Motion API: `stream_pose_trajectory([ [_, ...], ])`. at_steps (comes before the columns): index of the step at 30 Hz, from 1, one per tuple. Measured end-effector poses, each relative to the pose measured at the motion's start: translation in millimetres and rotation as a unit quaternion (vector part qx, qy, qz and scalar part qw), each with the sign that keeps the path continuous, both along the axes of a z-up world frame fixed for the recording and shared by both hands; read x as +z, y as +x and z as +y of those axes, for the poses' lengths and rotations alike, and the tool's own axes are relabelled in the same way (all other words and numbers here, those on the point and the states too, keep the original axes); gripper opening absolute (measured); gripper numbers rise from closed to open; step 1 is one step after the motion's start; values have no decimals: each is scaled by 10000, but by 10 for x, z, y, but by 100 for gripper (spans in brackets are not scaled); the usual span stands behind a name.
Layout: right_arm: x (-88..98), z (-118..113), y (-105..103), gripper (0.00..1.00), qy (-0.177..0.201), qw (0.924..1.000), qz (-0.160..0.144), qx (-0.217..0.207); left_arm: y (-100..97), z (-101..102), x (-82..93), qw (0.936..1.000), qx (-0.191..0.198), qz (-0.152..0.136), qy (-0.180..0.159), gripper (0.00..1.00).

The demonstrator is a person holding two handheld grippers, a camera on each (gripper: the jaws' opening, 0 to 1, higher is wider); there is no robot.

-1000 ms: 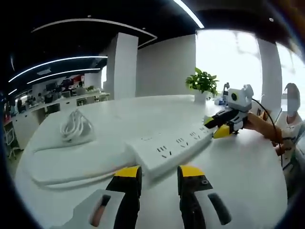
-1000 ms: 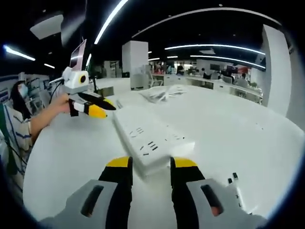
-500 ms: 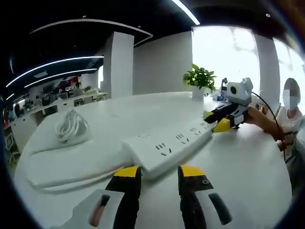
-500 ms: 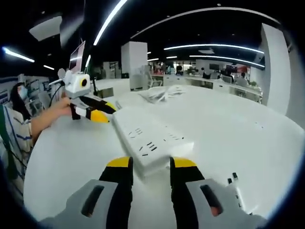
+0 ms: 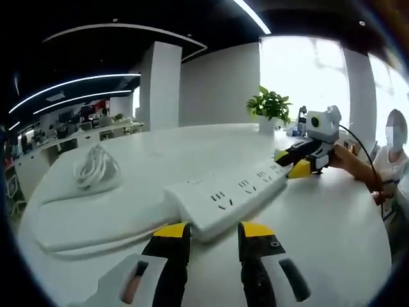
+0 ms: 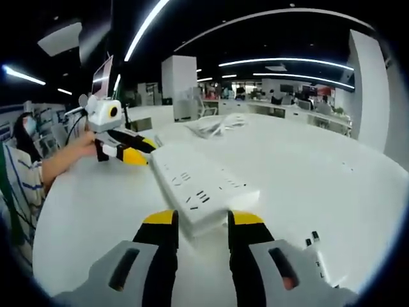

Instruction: Straighten the power strip on the desk, plug the charger into it

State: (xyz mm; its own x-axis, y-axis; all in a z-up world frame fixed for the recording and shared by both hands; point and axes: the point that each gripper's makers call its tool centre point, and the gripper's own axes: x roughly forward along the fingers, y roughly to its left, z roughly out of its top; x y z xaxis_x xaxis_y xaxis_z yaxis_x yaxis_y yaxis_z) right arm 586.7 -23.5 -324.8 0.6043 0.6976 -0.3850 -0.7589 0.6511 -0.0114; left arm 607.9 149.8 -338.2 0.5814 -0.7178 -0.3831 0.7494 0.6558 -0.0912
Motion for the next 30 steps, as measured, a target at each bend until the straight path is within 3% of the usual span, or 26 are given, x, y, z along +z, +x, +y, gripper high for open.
stream_pose_trajectory([
  [30, -39, 78, -79, 32, 91, 9999, 109, -56, 44, 18, 31, 9999, 98, 60, 32, 30],
])
